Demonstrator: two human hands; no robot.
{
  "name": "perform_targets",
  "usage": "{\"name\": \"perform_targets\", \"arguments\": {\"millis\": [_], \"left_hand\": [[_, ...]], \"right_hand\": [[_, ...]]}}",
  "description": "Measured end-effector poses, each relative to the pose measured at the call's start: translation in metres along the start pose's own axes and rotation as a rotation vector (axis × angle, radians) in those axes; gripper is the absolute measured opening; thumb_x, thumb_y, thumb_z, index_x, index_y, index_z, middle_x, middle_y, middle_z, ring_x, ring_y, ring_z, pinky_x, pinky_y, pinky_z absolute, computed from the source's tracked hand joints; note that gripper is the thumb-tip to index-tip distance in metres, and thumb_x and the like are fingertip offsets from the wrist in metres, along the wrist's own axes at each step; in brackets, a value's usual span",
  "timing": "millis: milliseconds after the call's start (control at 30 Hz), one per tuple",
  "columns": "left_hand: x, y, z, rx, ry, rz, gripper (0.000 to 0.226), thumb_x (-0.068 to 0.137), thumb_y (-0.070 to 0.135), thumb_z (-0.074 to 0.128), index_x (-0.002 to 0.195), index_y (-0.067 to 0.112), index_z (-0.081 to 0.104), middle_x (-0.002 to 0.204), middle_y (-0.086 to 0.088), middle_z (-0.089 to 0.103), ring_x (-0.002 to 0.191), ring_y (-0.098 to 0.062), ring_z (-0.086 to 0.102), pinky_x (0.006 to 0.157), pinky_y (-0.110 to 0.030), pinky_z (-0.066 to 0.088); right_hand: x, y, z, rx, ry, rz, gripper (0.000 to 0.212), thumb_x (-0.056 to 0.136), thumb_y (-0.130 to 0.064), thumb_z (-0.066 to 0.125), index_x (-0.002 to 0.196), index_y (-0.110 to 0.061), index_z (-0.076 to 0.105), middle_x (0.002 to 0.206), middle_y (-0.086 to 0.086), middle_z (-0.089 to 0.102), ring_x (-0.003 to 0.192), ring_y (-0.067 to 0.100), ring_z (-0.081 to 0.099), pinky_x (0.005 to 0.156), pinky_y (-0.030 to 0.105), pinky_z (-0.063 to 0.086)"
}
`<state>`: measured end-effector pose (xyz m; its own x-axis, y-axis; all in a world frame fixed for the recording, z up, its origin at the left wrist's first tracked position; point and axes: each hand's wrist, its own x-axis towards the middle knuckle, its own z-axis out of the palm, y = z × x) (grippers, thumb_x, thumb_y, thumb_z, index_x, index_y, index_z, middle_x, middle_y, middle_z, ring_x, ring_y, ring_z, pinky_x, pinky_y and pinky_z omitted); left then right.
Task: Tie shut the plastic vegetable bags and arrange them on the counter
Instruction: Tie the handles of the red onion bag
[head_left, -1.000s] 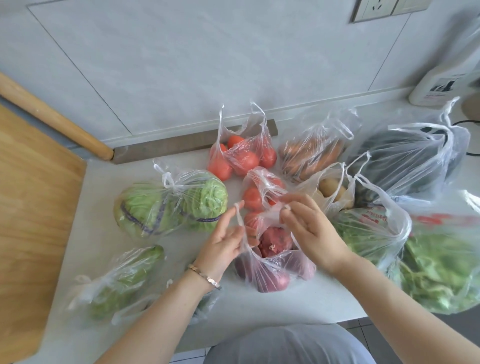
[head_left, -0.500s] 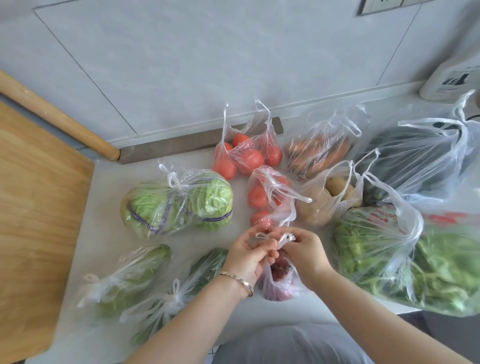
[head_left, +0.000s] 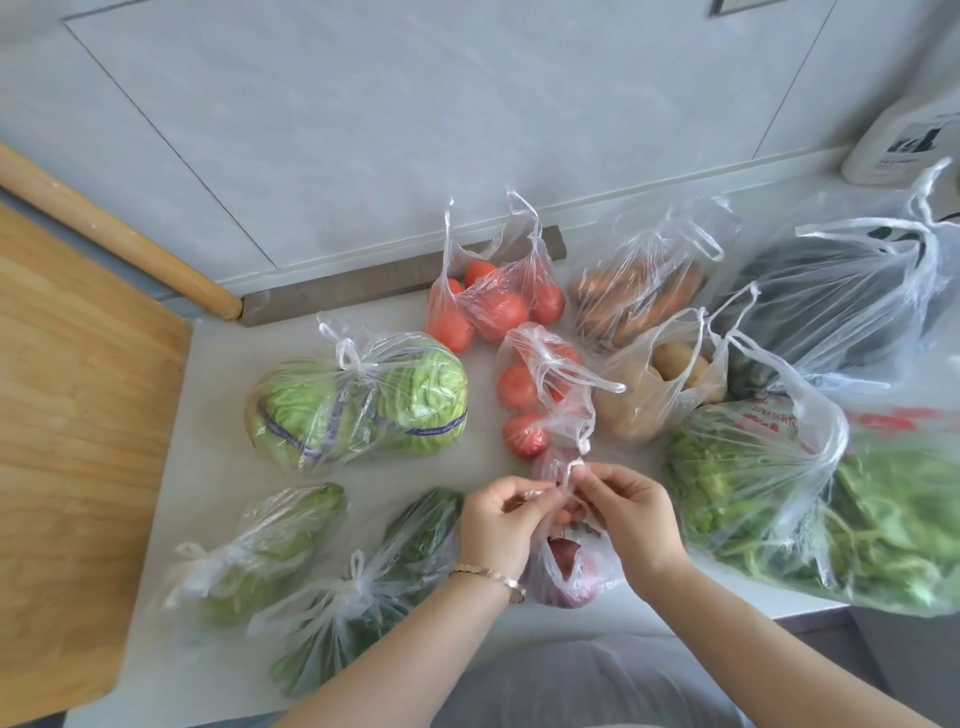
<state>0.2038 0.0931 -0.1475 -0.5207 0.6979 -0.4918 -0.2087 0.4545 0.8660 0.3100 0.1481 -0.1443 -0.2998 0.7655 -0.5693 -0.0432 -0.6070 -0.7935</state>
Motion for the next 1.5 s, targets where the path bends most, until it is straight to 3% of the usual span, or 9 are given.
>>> {"name": "perform_targets", "arguments": {"millis": [133, 300, 467, 567, 700, 867, 1167, 1333, 1500], "left_hand": [[0.001, -0.011, -0.007, 0.287, -0.137, 0.304, 0.008, 0.068, 0.008, 0.072, 0.064, 0.014, 0.069, 0.065, 0.019, 0.067, 0.068, 0.004, 0.063, 0.070, -0.013, 0.051], [0.009, -0.005, -0.011, 0.443, -0.178, 0.518, 0.006, 0.069, 0.006, 0.068, 0.071, 0.001, 0.071, 0.078, -0.009, 0.070, 0.067, 0.015, 0.056, 0.068, -0.006, 0.045], [0.023, 0.002, -0.011, 0.396, -0.074, 0.317, 0.003, 0.071, 0.006, 0.073, 0.074, 0.005, 0.072, 0.063, 0.012, 0.065, 0.056, 0.009, 0.057, 0.065, -0.012, 0.047], [0.026, 0.003, -0.008, 0.286, -0.065, 0.167, 0.013, 0.073, 0.005, 0.072, 0.065, 0.015, 0.068, 0.060, 0.013, 0.063, 0.053, 0.005, 0.058, 0.062, -0.012, 0.048], [0.028, 0.000, -0.004, 0.125, -0.073, -0.047, 0.013, 0.075, 0.006, 0.072, 0.066, 0.015, 0.067, 0.069, -0.006, 0.067, 0.074, -0.024, 0.063, 0.082, -0.042, 0.053], [0.033, -0.005, -0.009, 0.039, -0.058, -0.112, 0.019, 0.074, 0.005, 0.072, 0.058, 0.015, 0.067, 0.056, 0.001, 0.068, 0.063, -0.021, 0.064, 0.073, -0.040, 0.056], [0.050, -0.040, -0.047, 0.370, 0.256, -0.038, 0.039, 0.081, 0.000, 0.060, 0.052, 0.013, 0.037, 0.053, 0.000, 0.054, 0.049, -0.015, 0.056, 0.055, -0.022, 0.042], [0.058, -0.047, -0.042, 0.097, 0.385, -0.246, 0.029, 0.087, -0.002, 0.051, 0.061, 0.006, 0.040, 0.055, -0.006, 0.057, 0.029, 0.001, 0.050, 0.035, -0.018, 0.041], [0.054, -0.018, -0.025, -0.660, 0.134, -0.371, 0.026, 0.098, 0.006, 0.029, 0.075, 0.010, 0.040, 0.072, -0.015, 0.060, 0.068, -0.022, 0.059, 0.073, -0.037, 0.050]], "right_hand": [[0.011, 0.008, -0.002, -0.225, 0.130, 0.082, 0.015, 0.081, -0.012, 0.068, 0.069, -0.004, 0.069, 0.051, 0.005, 0.058, 0.037, 0.009, 0.050, 0.046, 0.021, 0.045], [0.010, -0.002, 0.001, -0.569, -0.084, -0.084, 0.023, 0.076, 0.007, 0.059, 0.070, -0.013, 0.068, 0.055, -0.003, 0.062, 0.044, 0.000, 0.056, 0.045, 0.008, 0.043], [0.012, -0.004, -0.014, -0.771, -0.376, -0.173, 0.025, 0.075, 0.005, 0.056, 0.079, -0.012, 0.074, 0.074, 0.019, 0.069, 0.065, 0.011, 0.055, 0.070, 0.032, 0.050], [0.015, -0.004, -0.016, -0.487, -0.312, -0.130, 0.031, 0.077, 0.015, 0.059, 0.089, -0.011, 0.072, 0.072, 0.002, 0.074, 0.066, 0.012, 0.066, 0.070, 0.021, 0.054], [0.017, 0.006, -0.015, -0.477, -0.201, -0.267, 0.053, 0.073, 0.015, 0.064, 0.071, -0.037, 0.074, 0.062, -0.007, 0.070, 0.066, 0.020, 0.061, 0.071, 0.034, 0.053], [0.015, 0.002, -0.013, -0.632, -0.106, -0.395, 0.016, 0.085, -0.012, 0.061, 0.075, -0.019, 0.071, 0.086, -0.014, 0.060, 0.082, 0.002, 0.058, 0.075, 0.003, 0.041], [0.027, 0.024, -0.061, -0.288, 0.282, 0.127, 0.030, 0.086, -0.012, 0.049, 0.057, -0.008, 0.047, 0.059, 0.005, 0.040, 0.060, 0.022, 0.033, 0.056, 0.029, 0.027], [0.030, 0.030, -0.063, -0.001, 0.441, 0.356, 0.026, 0.084, -0.006, 0.047, 0.060, -0.013, 0.047, 0.050, 0.003, 0.048, 0.053, 0.020, 0.041, 0.050, 0.026, 0.031], [0.020, 0.012, -0.042, 0.139, 0.294, 0.107, 0.029, 0.084, 0.000, 0.044, 0.061, -0.005, 0.061, 0.055, 0.003, 0.061, 0.063, 0.020, 0.053, 0.064, 0.026, 0.043]]}}
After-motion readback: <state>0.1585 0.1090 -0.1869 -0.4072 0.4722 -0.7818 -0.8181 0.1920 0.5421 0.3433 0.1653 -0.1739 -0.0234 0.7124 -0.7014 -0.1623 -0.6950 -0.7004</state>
